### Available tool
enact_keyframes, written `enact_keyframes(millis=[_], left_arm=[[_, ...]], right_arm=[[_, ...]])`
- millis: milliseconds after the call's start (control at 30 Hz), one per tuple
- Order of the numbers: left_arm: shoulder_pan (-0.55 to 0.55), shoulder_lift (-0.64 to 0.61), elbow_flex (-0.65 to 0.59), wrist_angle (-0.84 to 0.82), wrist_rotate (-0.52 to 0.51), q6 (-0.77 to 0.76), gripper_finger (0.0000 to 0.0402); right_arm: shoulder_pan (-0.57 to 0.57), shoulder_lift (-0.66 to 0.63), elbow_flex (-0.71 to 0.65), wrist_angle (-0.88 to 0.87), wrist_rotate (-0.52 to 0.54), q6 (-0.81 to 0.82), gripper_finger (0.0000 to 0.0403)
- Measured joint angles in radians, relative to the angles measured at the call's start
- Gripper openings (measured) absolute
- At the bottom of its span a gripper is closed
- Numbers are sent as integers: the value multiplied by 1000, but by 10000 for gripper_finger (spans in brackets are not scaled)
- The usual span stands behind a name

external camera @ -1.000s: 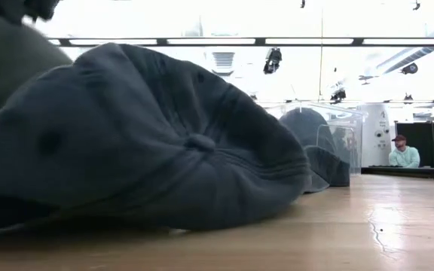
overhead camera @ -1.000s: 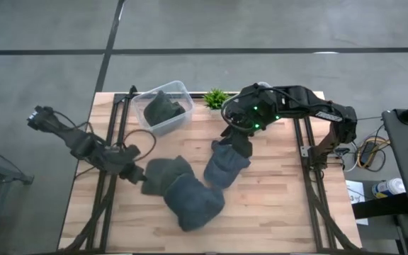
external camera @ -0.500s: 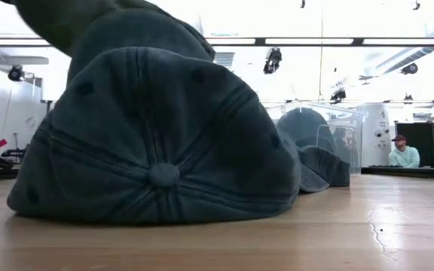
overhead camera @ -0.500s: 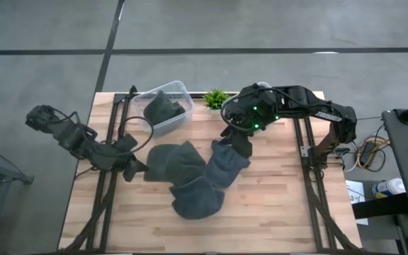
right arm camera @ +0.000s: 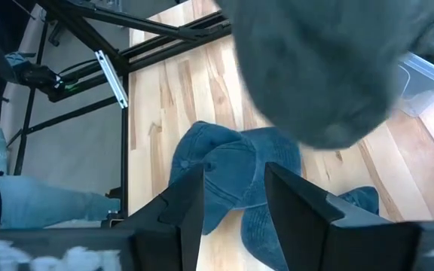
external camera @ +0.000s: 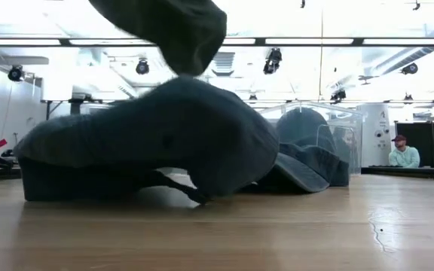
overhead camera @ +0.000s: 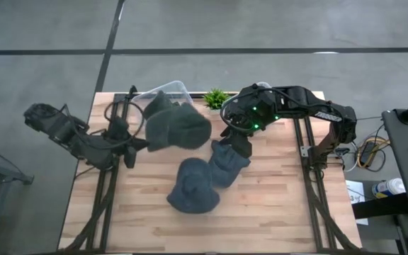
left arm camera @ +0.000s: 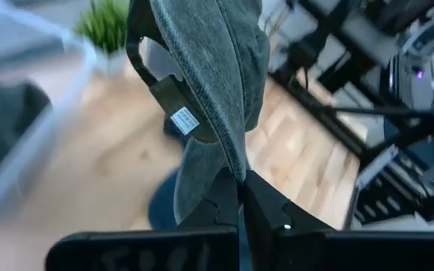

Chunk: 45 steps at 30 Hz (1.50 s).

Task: Pick & Place hat
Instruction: Put the black cap into the left transparent bin

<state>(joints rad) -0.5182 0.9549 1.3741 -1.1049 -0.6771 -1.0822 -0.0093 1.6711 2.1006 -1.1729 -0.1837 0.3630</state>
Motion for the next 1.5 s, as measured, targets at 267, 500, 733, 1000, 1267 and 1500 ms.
enact_keyframes(millis=[267, 500, 733, 1000, 1267, 1500], left_arm=[[41, 48, 218, -287, -137, 50, 0], [183, 91, 367, -467, -70, 100, 0], [378, 120, 389, -467, 65, 304, 0], [627, 217, 395, -466, 254, 538, 0], [787, 314, 428, -466, 345, 648, 0], [843, 352, 434, -466, 366, 723, 0]], right_arm=[[0, 0, -1, 0, 0, 2, 134], [0, 0, -1, 3, 0, 2, 130], [0, 1, -6, 6, 0, 10, 130], [1, 1, -25, 10, 1, 23, 130], [1, 2, -44, 12, 1, 23, 130], [1, 2, -46, 11, 1, 23, 130]])
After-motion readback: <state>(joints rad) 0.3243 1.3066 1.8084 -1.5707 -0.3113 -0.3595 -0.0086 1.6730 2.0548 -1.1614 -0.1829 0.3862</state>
